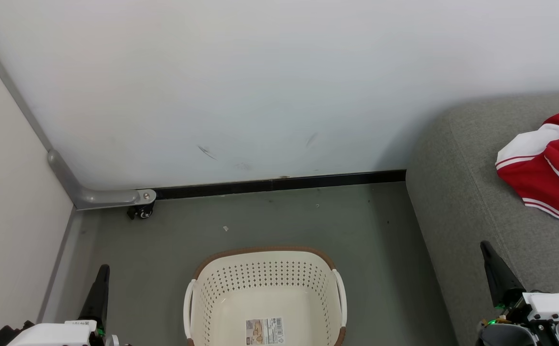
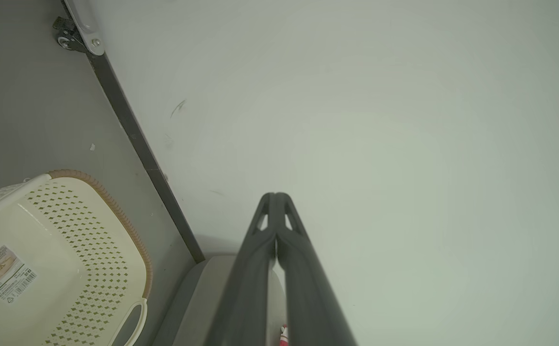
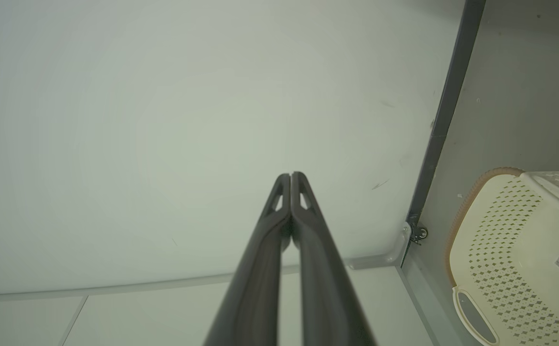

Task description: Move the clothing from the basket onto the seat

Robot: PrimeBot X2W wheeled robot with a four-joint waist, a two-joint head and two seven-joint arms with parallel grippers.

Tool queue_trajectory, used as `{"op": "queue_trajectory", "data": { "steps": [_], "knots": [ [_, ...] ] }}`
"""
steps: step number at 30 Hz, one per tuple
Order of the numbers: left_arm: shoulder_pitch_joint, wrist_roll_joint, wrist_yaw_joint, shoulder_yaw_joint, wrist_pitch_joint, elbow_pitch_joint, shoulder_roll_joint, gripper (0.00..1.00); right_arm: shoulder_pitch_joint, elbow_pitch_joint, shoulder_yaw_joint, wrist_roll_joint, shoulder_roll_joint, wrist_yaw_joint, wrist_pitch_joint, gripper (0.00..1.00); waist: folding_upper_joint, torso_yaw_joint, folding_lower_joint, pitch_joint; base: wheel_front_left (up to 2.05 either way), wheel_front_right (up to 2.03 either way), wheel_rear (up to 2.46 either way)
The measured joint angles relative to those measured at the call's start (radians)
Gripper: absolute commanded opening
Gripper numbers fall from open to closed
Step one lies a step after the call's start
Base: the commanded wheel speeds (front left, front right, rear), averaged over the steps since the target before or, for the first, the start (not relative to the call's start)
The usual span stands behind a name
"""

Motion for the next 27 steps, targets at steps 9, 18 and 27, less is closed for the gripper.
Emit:
{"op": "queue_trajectory", "data": {
  "steps": [9, 18, 27],
  "knots": [
    [0.0, 0.0, 0.0, 0.0, 0.0, 0.0, 0.0, 0.0, 0.0, 0.004, -0.003, 0.0, 0.0, 0.0, 0.003, 0.0, 0.0, 0.0, -0.0001, 0.0, 0.0, 0.0, 0.0],
    [0.0, 0.0, 0.0, 0.0, 0.0, 0.0, 0.0, 0.0, 0.0, 0.006, -0.005, 0.0, 0.0, 0.0, 0.003, 0.0, 0.0, 0.0, -0.0001, 0.0, 0.0, 0.0, 0.0],
    [0.0, 0.0, 0.0, 0.0, 0.0, 0.0, 0.0, 0.0, 0.0, 0.008, -0.009, 0.0, 0.0, 0.0, 0.003, 0.0, 0.0, 0.0, -0.0001, 0.0, 0.0, 0.0, 0.0]
  ]
}}
